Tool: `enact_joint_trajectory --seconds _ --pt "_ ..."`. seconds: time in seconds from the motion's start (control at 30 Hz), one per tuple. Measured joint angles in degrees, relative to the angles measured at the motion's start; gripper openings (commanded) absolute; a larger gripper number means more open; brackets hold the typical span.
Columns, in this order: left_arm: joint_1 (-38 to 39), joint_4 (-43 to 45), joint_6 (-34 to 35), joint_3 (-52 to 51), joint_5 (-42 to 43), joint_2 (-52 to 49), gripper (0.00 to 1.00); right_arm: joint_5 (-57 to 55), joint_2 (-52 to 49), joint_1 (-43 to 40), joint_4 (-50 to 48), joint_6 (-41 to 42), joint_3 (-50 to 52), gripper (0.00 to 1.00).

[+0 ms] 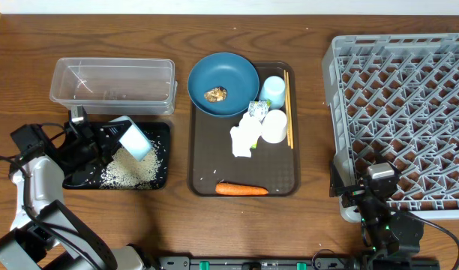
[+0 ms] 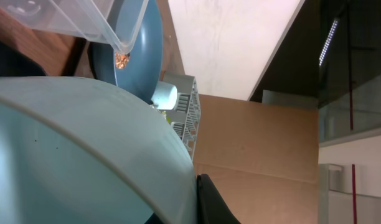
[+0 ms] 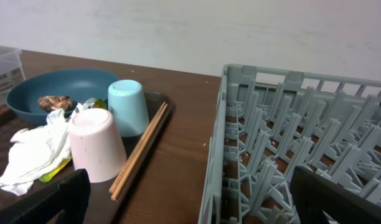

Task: Sort waste into correct bins and load items into the dishwasher rack
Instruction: 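Tilt the bowl with the left gripper to pour rice onto the black tray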

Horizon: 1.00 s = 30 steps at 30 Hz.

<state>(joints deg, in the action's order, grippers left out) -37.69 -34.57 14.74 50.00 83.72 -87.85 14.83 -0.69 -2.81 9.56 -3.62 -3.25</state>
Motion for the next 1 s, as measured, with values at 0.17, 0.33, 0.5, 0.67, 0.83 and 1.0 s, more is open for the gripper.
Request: enact_joint_trajectory --seconds 0.17,0.33,0.5,0.67,0.83,1.0 --pt "0.26 -1.46 -0.07 0.0 -0.92 3.43 0.06 0.0 0.0 0.0 0.0 0.0 0.0 0.99" --pt "4.33 -4.76 -0.13 0.0 -7.78 13.57 0.06 0.0 0.0 -0.02 0.02 0.0 0.0 0.99" --pt "14.4 -6.05 1.84 0.0 -20.37 24.13 0.06 0.0 0.0 0.0 0.0 0.0 0.0 0.99" --pt "26.97 -4.83 5.14 0.0 -32.02 29.68 0.06 0.0 0.0 -0.02 0.0 0.0 0.0 0.99" --pt "39.6 -4.13 7.85 0.0 -45.18 29.77 0.06 -0.02 0.0 0.0 0.0 0.0 0.0 0.99" --pt "47.23 -4.2 9.2 0.0 -57.77 27.69 0.06 -0.02 0.0 0.0 0.0 0.0 0.0 0.99"
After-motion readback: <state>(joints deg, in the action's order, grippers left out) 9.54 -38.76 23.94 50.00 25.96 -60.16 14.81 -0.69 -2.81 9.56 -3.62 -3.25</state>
